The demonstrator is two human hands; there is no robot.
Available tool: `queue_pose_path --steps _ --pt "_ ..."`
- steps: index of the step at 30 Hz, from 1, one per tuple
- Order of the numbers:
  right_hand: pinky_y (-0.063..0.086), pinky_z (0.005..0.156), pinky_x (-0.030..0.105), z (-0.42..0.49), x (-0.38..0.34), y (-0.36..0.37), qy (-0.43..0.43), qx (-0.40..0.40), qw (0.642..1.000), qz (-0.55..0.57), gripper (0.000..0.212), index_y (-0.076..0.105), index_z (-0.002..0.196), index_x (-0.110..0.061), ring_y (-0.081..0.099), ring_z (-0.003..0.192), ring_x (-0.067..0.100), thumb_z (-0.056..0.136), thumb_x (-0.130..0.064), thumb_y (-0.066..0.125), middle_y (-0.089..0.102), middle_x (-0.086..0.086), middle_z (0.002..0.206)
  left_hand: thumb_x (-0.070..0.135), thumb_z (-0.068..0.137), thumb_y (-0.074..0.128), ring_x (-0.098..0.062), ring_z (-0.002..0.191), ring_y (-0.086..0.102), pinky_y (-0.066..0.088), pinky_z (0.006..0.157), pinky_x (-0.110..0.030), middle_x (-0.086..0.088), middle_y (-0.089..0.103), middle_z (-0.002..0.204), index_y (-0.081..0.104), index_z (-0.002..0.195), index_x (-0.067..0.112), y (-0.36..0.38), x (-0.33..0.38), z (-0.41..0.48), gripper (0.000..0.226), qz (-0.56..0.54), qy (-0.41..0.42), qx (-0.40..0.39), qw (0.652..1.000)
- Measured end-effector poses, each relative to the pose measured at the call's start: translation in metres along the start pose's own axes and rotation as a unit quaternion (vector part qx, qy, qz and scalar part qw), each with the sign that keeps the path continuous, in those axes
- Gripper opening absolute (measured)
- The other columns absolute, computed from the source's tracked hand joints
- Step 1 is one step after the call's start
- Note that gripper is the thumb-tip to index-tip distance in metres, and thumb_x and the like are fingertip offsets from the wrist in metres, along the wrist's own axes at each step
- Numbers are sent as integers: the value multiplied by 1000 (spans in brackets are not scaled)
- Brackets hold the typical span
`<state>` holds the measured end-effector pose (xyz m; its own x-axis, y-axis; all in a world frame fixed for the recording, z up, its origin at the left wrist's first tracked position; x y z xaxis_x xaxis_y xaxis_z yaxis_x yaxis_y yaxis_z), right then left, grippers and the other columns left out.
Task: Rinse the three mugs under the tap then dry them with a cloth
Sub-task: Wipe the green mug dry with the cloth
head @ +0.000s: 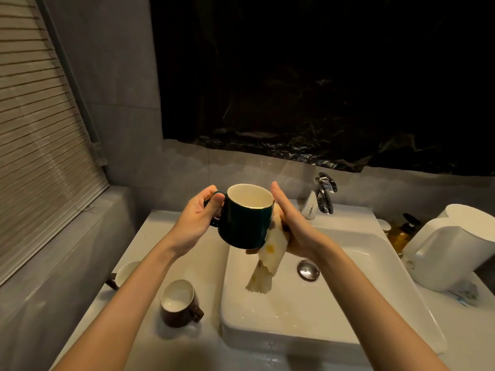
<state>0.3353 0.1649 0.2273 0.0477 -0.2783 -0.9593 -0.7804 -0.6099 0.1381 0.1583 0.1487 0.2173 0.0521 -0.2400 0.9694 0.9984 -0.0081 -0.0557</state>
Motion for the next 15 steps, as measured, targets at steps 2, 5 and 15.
queue_pose_path --steps 2,5,15 --pt "54 85 47 1 3 -1 3 -9 1000 26 51 57 124 -28 62 101 28 85 -60 49 69 0 88 71 73 51 -4 64 42 45 64 -20 13 43 62 43 78 17 0 3 3 55 46 8 -14 999" --pt "51 86 49 8 10 4 -37 52 997 49 43 63 108 -23 61 96 27 78 -50 49 68 4 86 54 84 45 -2 67 46 43 64 -22 10 48 68 48 82 18 5 6 7 37 93 15 38 995" --pt "51 85 28 15 16 11 -229 332 910 -93 40 45 114 -37 55 103 11 76 -42 53 52 -2 114 55 74 69 -23 109 62 44 103 -45 -17 64 119 57 125 17 39 -21 -13 64 -188 -216 70 955"
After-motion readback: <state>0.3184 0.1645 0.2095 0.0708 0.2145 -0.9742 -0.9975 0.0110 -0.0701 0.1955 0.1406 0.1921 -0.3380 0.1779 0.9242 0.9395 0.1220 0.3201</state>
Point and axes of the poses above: each hand's wrist, its own z-axis towards the middle knuckle, its own y-axis out of the palm, x = y × z, the point moved 4 cm from there along z, towards the middle knuckle
